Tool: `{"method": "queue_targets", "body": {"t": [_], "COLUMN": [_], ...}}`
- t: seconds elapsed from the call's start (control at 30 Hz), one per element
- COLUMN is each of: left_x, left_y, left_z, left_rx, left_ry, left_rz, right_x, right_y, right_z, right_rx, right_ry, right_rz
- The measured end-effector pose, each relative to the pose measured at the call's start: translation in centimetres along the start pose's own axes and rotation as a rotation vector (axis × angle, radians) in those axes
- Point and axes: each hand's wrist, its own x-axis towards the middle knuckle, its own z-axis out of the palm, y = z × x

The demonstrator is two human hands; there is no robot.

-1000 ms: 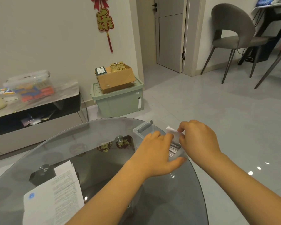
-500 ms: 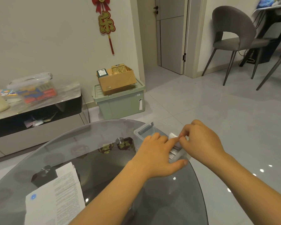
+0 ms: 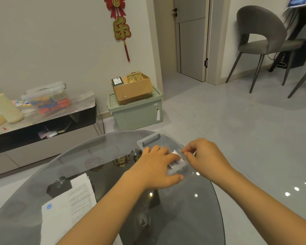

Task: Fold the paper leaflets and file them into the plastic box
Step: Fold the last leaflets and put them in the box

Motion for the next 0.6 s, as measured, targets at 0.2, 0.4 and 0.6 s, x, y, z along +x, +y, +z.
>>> {"method": "queue_targets", "body": {"t": [0.2, 0.4, 0.6], "left_x": [-3.1, -6.7, -12.5], "left_y": [-1.2, -0.7, 0.8], "left_z": [0.2, -0.2, 0.6], "left_rx": [0.039, 0.012, -0.075], "left_ry": [0.026, 0.071, 0.154], "left_rz": [-0.122, -0.257, -0.388], "right_x": [-0.6, -1.8, -5.2], "right_y": [-2.2, -3.4, -5.2], "right_z": [2.1, 1.6, 2.6], "right_rx": [-0.048, -0.149, -0.212], "right_ry": [-0.141, -0.133, -0.095], "right_rz": [-0.125, -0.204, -0.415]}}
